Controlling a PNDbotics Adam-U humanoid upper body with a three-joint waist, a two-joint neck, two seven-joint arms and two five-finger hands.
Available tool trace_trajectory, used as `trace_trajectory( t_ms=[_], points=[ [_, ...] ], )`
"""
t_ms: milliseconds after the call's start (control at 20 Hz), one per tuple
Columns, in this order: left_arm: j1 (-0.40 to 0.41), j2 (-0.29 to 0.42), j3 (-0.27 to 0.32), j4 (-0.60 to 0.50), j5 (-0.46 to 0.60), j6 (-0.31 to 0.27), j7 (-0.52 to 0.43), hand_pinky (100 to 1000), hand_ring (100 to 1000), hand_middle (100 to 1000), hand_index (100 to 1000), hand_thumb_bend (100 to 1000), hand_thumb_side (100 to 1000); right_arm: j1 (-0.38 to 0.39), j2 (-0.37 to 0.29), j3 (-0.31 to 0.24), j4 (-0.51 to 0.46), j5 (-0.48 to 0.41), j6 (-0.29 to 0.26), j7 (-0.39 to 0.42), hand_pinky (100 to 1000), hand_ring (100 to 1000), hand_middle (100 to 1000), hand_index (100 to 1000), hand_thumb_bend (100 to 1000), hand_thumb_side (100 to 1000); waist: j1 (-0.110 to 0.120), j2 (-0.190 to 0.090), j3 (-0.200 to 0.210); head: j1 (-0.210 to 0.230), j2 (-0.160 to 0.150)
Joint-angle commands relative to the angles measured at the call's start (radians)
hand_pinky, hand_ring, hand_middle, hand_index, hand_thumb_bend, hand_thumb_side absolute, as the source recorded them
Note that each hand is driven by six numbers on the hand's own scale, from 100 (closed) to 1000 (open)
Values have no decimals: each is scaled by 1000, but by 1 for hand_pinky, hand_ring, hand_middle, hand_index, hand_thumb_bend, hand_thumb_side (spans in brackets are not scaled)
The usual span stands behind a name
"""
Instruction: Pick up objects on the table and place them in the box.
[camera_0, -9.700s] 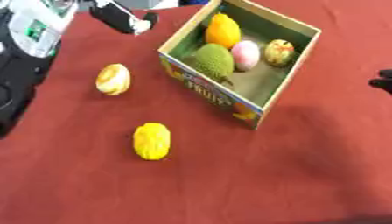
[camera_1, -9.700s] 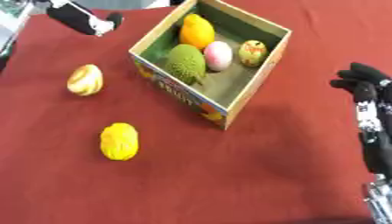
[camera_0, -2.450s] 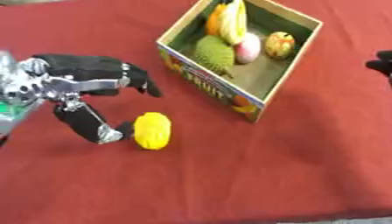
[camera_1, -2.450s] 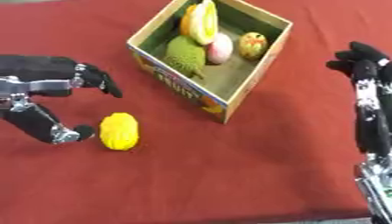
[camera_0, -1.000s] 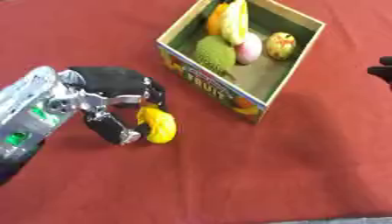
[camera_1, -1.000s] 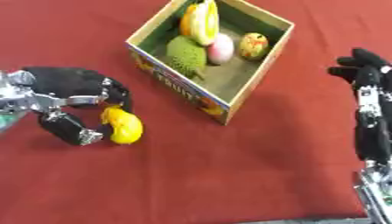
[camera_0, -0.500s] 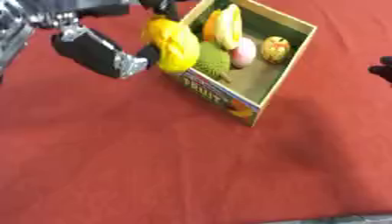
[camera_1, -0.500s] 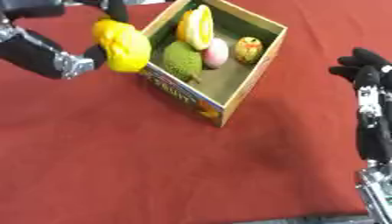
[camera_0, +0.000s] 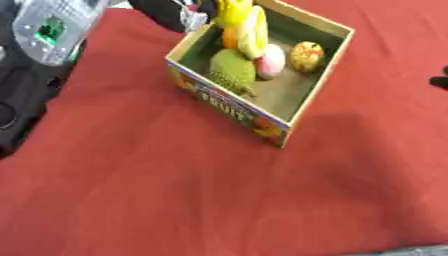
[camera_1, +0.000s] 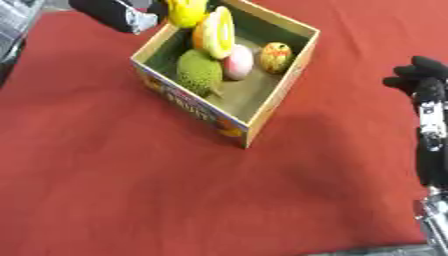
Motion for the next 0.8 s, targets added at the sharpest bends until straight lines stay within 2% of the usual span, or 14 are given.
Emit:
trace_trajectory(
  t_ms=[50,250,350,400,500,550,600,650,800],
  points=[
    [-25,-21,24,91,-62,-51,19,812,781,741,759,100,100,-12,-28,-2,-15,-6,-7,6,841,696,688,814,100,695,-4,-15,-5,7,-17],
    [-18,-41,31,169,-99,-93,22,820,790,751,772,100,100,-18,-28,-1,-15,-8,-8,8,840,696,688,814,100,694,-4,-9,-10,7,-19],
    [-13,-48,38,198,-112,-108,16,839,813,785,824,100,100,-20,-27,-1,-15,-10,-9,8,840,696,688,814,100,695,-4,-8,-11,7,-19],
    [-10,-50,42,209,-117,-112,10,858,838,819,889,111,100,-21,-27,-1,-15,-10,-8,8,840,695,688,814,100,695,-5,-8,-11,6,-18],
    [-8,-50,52,220,-131,-119,3,883,881,863,958,242,101,-19,-26,-2,-15,-11,-7,8,840,695,688,814,100,695,-5,-9,-11,4,-16],
    [-7,-48,57,219,-140,-119,5,886,890,868,967,267,128,-18,-25,-2,-15,-11,-6,8,840,695,688,814,100,695,-5,-10,-9,3,-15],
    [-6,-47,63,216,-146,-119,7,887,894,868,976,301,206,-17,-24,-2,-15,-11,-6,7,840,695,687,814,100,695,-5,-12,-8,2,-14],
    [-6,-45,68,212,-146,-116,8,886,894,869,979,319,242,-15,-24,-2,-15,-11,-4,7,840,695,687,814,100,695,-6,-14,-6,1,-13],
    [-4,-34,82,196,-137,-99,7,887,898,874,991,330,289,-10,-23,-3,-15,-13,-2,7,840,695,687,814,100,694,-7,-23,1,-5,-6]
  ],
)
